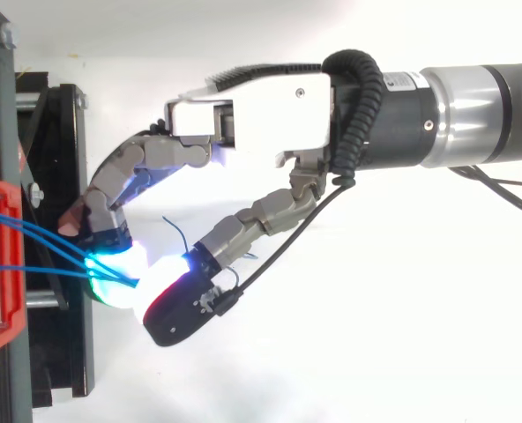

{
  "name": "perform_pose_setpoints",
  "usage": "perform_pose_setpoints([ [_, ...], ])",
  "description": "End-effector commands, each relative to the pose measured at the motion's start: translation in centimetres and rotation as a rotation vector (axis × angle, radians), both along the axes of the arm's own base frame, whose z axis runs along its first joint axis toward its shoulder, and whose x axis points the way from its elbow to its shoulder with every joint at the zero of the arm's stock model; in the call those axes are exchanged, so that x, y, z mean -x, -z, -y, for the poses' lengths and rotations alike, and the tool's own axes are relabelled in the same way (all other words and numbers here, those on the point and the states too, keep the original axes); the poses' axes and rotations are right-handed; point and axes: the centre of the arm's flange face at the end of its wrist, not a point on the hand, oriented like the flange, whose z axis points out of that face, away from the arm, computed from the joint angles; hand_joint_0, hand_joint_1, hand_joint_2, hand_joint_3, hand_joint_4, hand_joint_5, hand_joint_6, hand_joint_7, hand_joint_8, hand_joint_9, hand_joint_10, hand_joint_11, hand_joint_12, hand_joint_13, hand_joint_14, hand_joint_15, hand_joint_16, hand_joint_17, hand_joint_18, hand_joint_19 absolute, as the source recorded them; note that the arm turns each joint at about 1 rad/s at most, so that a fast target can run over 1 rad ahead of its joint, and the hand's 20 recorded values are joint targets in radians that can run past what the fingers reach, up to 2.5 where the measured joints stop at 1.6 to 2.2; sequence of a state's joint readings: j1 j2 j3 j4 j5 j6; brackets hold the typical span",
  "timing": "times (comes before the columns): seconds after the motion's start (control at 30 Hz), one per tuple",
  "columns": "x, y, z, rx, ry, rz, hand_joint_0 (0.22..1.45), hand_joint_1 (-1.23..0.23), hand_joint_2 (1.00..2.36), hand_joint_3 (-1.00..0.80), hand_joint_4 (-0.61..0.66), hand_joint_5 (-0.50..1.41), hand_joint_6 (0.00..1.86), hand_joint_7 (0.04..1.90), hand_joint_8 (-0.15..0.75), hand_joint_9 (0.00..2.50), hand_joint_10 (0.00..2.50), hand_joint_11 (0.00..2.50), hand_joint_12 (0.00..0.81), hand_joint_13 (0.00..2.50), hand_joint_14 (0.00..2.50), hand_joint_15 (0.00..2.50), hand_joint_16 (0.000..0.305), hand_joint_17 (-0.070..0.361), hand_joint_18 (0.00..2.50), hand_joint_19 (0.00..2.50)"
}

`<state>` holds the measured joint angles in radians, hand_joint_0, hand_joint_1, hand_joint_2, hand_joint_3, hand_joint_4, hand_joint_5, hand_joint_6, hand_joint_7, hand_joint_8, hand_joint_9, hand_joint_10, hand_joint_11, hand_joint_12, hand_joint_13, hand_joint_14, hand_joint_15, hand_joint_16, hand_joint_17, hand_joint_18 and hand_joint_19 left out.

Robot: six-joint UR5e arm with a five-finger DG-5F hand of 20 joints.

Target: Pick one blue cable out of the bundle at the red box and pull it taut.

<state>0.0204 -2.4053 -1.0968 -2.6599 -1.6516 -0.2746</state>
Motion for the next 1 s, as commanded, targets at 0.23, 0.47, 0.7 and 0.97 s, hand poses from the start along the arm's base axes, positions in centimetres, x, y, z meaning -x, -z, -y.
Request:
perform_pose_setpoints([
  [0.23,0.2,0.3,0.2,-0.003,0.001,-0.023,0.63,-0.81,1.01,-0.32,0.15,-0.11,0.89,0.89,0.411,0.75,0.00,0.35,0.398,0.57,0.00,0.16,0.054,0.122,0.58,0.27],
  [0.47,0.5,0.6,0.0,-0.006,-0.002,-0.058,0.66,-0.84,1.01,-0.32,0.14,-0.11,0.89,0.89,0.423,0.88,0.01,0.60,0.404,0.61,0.01,0.19,0.054,0.122,0.61,0.28],
  [0.7,1.1,1.0,-0.2,-0.060,-0.004,-0.129,0.66,-0.85,1.01,-0.31,0.14,-0.11,0.89,0.90,0.424,0.90,0.01,0.65,0.407,0.63,0.01,0.20,0.054,0.122,0.62,0.28],
  [0.97,2.1,-0.9,-0.2,-0.079,-0.003,-0.175,0.66,-0.84,1.01,-0.32,0.14,-0.11,0.89,0.90,0.442,1.00,0.01,0.79,0.409,0.66,0.01,0.22,0.054,0.122,0.63,0.28],
])
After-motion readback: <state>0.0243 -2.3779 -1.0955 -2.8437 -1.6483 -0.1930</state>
